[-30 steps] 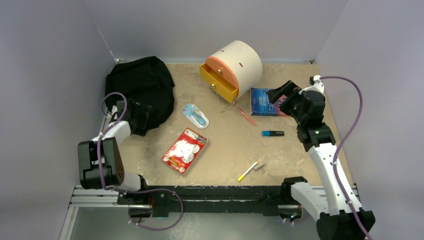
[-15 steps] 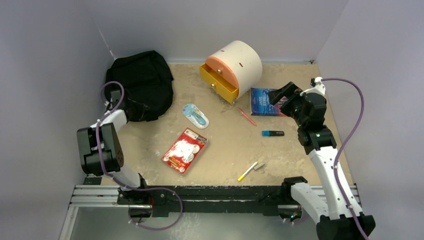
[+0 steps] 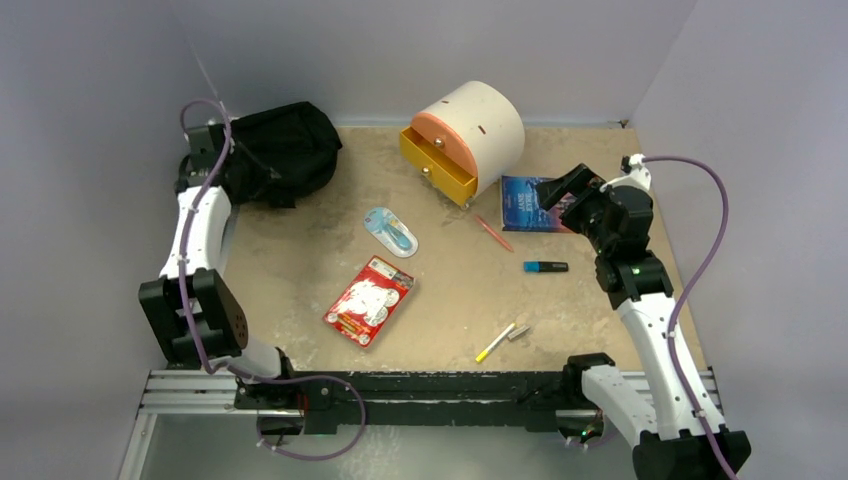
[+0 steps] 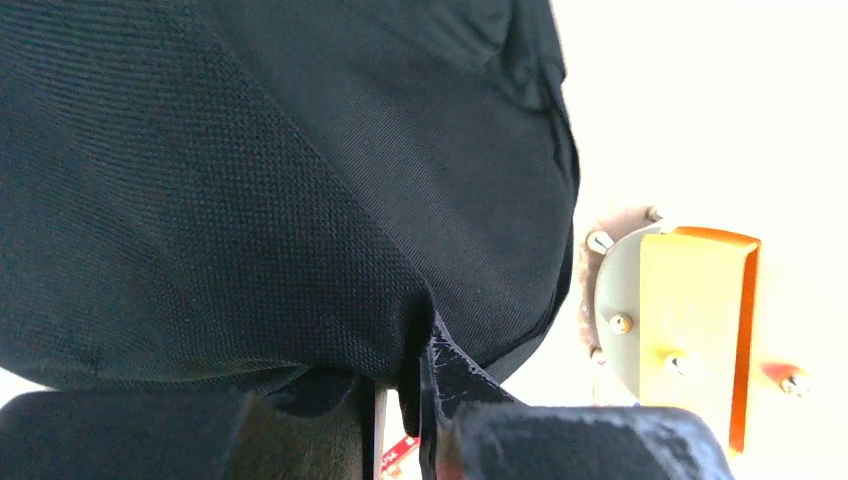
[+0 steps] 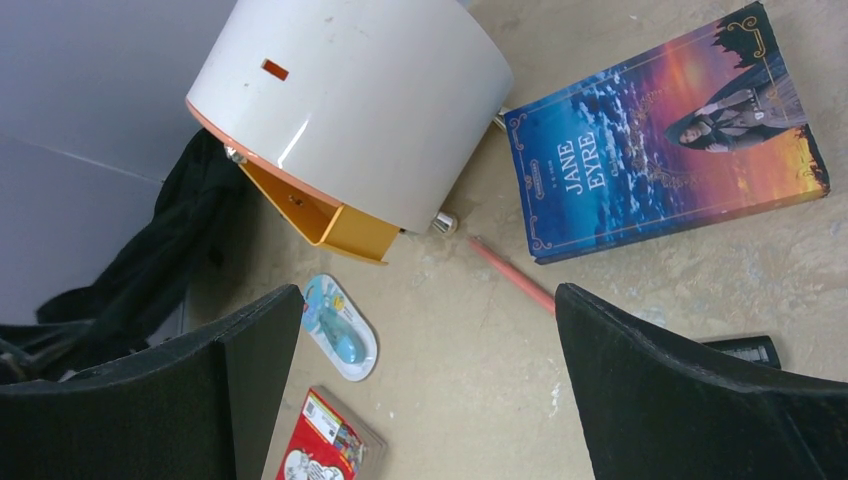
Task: Pack the student bag
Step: Pick up the student bag at the corner of the board.
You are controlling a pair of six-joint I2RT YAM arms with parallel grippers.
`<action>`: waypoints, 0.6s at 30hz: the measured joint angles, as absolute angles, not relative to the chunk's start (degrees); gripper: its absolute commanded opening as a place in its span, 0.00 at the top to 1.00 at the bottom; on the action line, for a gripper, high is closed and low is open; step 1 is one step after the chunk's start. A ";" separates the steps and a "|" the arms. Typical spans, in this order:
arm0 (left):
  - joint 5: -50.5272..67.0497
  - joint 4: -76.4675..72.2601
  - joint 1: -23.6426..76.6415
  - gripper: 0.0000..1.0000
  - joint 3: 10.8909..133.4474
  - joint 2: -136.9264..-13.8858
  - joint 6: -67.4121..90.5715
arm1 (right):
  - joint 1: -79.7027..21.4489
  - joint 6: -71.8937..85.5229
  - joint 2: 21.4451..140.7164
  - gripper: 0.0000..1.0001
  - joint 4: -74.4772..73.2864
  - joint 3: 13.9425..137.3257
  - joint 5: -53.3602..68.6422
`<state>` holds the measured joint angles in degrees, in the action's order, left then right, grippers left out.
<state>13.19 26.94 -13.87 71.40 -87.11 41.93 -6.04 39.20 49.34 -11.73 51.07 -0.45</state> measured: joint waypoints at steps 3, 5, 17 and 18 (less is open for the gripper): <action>12.71 32.67 -13.87 1.00 79.31 -86.74 35.75 | -6.04 39.18 49.34 0.01 -11.66 50.76 -0.43; 12.14 36.60 -13.85 1.00 83.83 -86.72 31.79 | -6.04 39.16 49.32 0.01 -11.66 50.39 -0.45; 8.97 57.30 -4.36 1.00 114.93 -91.94 17.67 | -6.04 38.98 49.21 0.01 -11.64 50.11 -0.47; 9.47 57.80 -3.33 1.00 115.59 -91.90 16.71 | -6.04 38.98 49.08 0.01 -11.64 50.11 -0.47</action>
<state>9.47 57.80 -3.33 115.59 -91.90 16.71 -6.04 38.98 49.08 -11.64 50.11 -0.47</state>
